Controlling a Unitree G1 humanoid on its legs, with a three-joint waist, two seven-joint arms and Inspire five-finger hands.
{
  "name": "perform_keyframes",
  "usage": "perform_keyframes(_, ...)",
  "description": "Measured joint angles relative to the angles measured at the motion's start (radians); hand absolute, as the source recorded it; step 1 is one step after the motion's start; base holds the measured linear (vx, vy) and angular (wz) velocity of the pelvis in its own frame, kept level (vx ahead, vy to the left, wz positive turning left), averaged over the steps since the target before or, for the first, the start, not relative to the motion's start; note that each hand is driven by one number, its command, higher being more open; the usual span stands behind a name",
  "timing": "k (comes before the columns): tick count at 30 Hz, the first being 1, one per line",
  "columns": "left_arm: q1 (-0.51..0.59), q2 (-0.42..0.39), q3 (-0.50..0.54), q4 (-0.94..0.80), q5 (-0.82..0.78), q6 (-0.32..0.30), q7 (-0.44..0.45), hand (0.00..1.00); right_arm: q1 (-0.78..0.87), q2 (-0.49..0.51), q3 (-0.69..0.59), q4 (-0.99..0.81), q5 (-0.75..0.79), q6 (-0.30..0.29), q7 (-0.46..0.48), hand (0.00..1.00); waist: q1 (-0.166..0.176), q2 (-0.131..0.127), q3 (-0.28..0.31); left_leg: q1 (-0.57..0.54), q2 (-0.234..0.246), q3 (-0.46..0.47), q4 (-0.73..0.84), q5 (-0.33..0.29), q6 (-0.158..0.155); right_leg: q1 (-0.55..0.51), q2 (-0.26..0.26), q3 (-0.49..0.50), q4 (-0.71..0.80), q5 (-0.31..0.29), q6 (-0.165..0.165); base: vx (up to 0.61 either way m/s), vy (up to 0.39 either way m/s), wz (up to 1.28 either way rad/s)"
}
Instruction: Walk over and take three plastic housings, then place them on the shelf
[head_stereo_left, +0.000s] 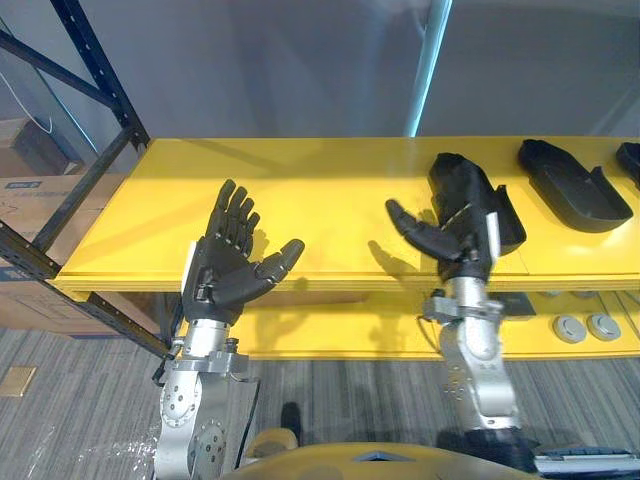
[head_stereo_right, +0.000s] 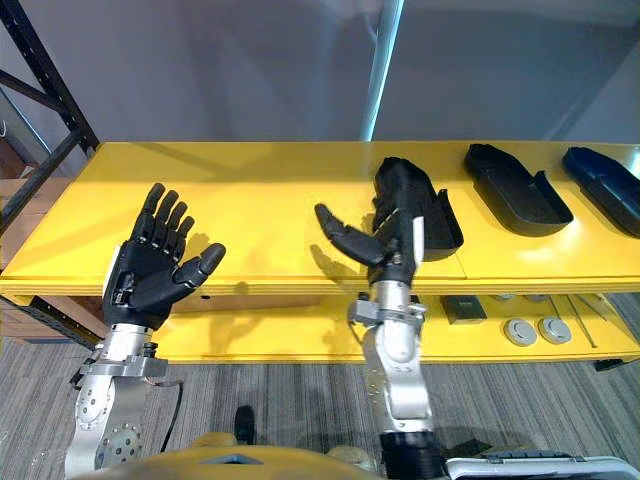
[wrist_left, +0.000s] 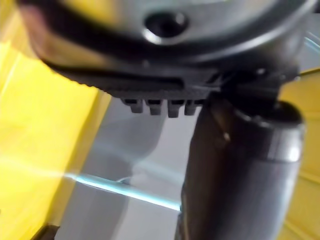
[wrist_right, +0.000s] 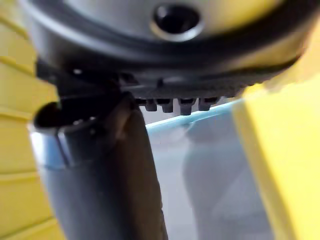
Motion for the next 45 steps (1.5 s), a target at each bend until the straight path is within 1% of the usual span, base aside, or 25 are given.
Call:
perform_keyframes(1,0.002,0.000,0.009,-0.001,0.000,0.000,0.000,1.00,0.015,-0.006,-0.019,-0.032,0.008,-0.002,0.020,1.00,-0.002,-0.002,-0.001,0.000,0.000,0.002,0.000,-0.001,0.000,0.000,0.000,0.000,-0.002,0.000,-0.001,0.01,-0.001,-0.07)
perform_keyframes(3,0.024,0.000,0.055,-0.007,-0.002,-0.001,-0.001,1.00,0.086,-0.015,-0.107,-0.121,0.073,-0.013,0.122,1.00,-0.026,-0.012,-0.001,0.000,0.000,0.006,0.000,-0.004,0.000,-0.001,0.000,0.003,-0.005,0.000,-0.002,0.02,-0.002,-0.06)
perform_keyframes(4,0.034,0.000,0.065,-0.008,-0.002,-0.001,-0.001,1.00,0.107,-0.015,-0.131,-0.132,0.092,-0.015,0.146,1.00,-0.033,-0.015,-0.001,0.001,0.000,0.009,0.000,-0.005,0.000,-0.001,0.000,0.005,-0.006,-0.001,-0.002,0.02,-0.001,-0.08)
perform_keyframes(5,0.049,-0.001,0.078,-0.012,-0.004,-0.001,-0.002,1.00,0.150,-0.015,-0.177,-0.148,0.130,-0.016,0.187,1.00,-0.046,-0.022,0.003,0.001,0.001,0.013,0.000,-0.007,0.000,-0.003,0.000,0.009,-0.007,-0.002,-0.005,0.01,-0.001,-0.08)
perform_keyframes(8,0.083,-0.003,0.097,-0.046,-0.010,-0.001,-0.002,1.00,0.265,-0.014,-0.259,-0.160,0.198,-0.013,0.275,1.00,-0.059,-0.031,0.007,-0.001,0.007,0.040,0.000,-0.013,-0.002,-0.020,0.004,0.039,-0.007,-0.003,-0.004,0.01,0.000,-0.25)
perform_keyframes(9,0.085,-0.003,0.100,-0.049,-0.015,-0.002,-0.001,1.00,0.288,-0.014,-0.267,-0.160,0.205,-0.010,0.292,1.00,-0.064,-0.031,0.007,0.000,0.008,0.044,0.000,-0.015,-0.003,-0.022,0.004,0.043,-0.008,-0.003,-0.004,0.02,-0.008,-0.22)
perform_keyframes(10,0.088,-0.005,0.106,-0.056,-0.028,-0.006,0.000,1.00,0.326,-0.012,-0.273,-0.160,0.206,-0.007,0.325,1.00,-0.077,-0.032,0.008,0.001,0.010,0.052,0.000,-0.017,-0.004,-0.025,0.006,0.052,-0.008,-0.003,-0.005,0.01,-0.009,-0.22)
perform_keyframes(12,0.093,-0.005,0.106,-0.067,-0.047,-0.022,0.001,1.00,0.373,-0.011,-0.273,-0.165,0.206,0.012,0.371,1.00,-0.092,-0.032,0.007,0.000,0.017,0.065,0.000,-0.020,-0.008,-0.036,0.010,0.065,-0.007,-0.004,-0.005,0.02,-0.017,-0.21)
perform_keyframes(13,0.099,-0.005,0.104,-0.078,-0.046,-0.024,0.002,1.00,0.402,-0.011,-0.273,-0.170,0.206,0.027,0.394,1.00,-0.106,-0.031,0.007,0.001,0.019,0.069,0.000,-0.022,-0.011,-0.038,0.012,0.072,-0.007,-0.004,-0.004,0.03,-0.016,-0.19)
perform_keyframes(14,0.100,-0.005,0.097,-0.080,-0.045,-0.024,0.003,1.00,0.426,-0.011,-0.273,-0.170,0.205,0.035,0.405,1.00,-0.108,-0.029,0.006,0.002,0.020,0.081,0.000,-0.025,-0.012,-0.044,0.014,0.083,-0.006,-0.004,-0.005,0.02,-0.012,-0.22)
perform_keyframes(15,0.100,-0.005,0.094,-0.080,-0.043,-0.025,0.003,1.00,0.435,-0.011,-0.273,-0.170,0.205,0.038,0.407,1.00,-0.108,-0.028,0.005,0.002,0.021,0.087,0.000,-0.026,-0.013,-0.048,0.015,0.088,-0.005,-0.004,-0.005,0.02,-0.006,-0.22)
perform_keyframes(19,0.097,-0.001,0.093,-0.080,-0.039,-0.026,0.023,1.00,0.448,-0.012,-0.273,-0.169,0.203,0.046,0.438,1.00,-0.133,-0.025,0.006,0.004,0.028,0.099,0.000,-0.027,-0.021,-0.056,0.018,0.105,-0.003,0.002,-0.003,0.04,-0.005,-0.10)
perform_keyframes(22,0.085,0.009,0.076,-0.079,-0.038,-0.041,0.043,1.00,0.446,-0.024,-0.269,-0.165,0.202,0.046,0.456,1.00,-0.132,-0.024,0.007,0.001,0.031,0.107,0.000,-0.028,-0.023,-0.068,0.021,0.112,0.002,0.001,-0.004,0.02,-0.002,-0.08)
perform_keyframes(24,0.061,0.023,0.057,-0.079,-0.024,-0.047,0.060,1.00,0.434,-0.072,-0.249,-0.144,0.193,0.051,0.471,1.00,-0.132,-0.023,0.011,0.001,0.032,0.108,0.000,-0.029,-0.024,-0.074,0.021,0.114,0.014,-0.003,-0.010,0.00,0.000,-0.02)
perform_keyframes(26,0.044,0.031,0.045,-0.079,0.000,-0.049,0.075,1.00,0.426,-0.090,-0.234,-0.138,0.184,0.058,0.475,1.00,-0.133,-0.019,0.014,-0.001,0.033,0.110,0.000,-0.029,-0.024,-0.080,0.022,0.116,0.016,-0.004,-0.011,0.00,0.005,-0.02)
perform_keyframes(28,0.032,0.040,0.033,-0.079,0.005,-0.052,0.088,1.00,0.425,-0.090,-0.231,-0.136,0.184,0.064,0.479,1.00,-0.132,-0.014,0.018,-0.004,0.032,0.110,0.000,-0.028,-0.024,-0.084,0.023,0.117,0.018,-0.004,-0.012,0.00,0.000,0.00)
perform_keyframes(29,0.031,0.041,0.028,-0.079,0.004,-0.063,0.100,1.00,0.416,-0.090,-0.227,-0.123,0.184,0.071,0.481,1.00,-0.133,-0.014,0.019,-0.004,0.032,0.110,0.000,-0.028,-0.025,-0.089,0.023,0.118,0.028,-0.008,-0.015,0.00,0.000,0.00)
perform_keyframes(36,0.023,0.041,0.016,-0.079,0.004,-0.070,0.118,1.00,0.384,-0.090,-0.210,-0.091,0.183,0.079,0.473,1.00,-0.132,-0.011,0.046,-0.002,0.031,0.102,0.001,-0.024,-0.027,-0.090,0.025,0.112,0.043,-0.017,-0.022,0.00,0.002,0.02)
perform_keyframes(39,0.023,0.052,-0.007,-0.079,0.004,-0.071,0.109,1.00,0.367,-0.090,-0.193,-0.068,0.173,0.079,0.456,1.00,-0.130,-0.013,0.051,-0.006,0.030,0.091,0.001,-0.021,-0.027,-0.091,0.024,0.105,0.051,-0.025,-0.022,0.00,0.003,0.11)
perform_keyframes(41,0.023,0.055,-0.018,-0.079,0.004,-0.071,0.084,1.00,0.343,-0.091,-0.180,-0.057,0.154,0.079,0.436,1.00,-0.129,-0.006,0.057,-0.020,0.030,0.081,0.001,-0.016,-0.025,-0.102,0.024,0.096,0.058,-0.026,-0.022,0.00,0.005,0.11)
perform_keyframes(45,0.020,0.056,-0.025,-0.079,0.004,-0.071,0.078,1.00,0.295,-0.091,-0.161,-0.029,0.144,0.078,0.397,1.00,-0.127,-0.004,0.067,-0.022,0.029,0.068,0.001,-0.011,-0.026,-0.104,0.024,0.085,0.073,-0.027,-0.020,0.00,0.004,0.09)
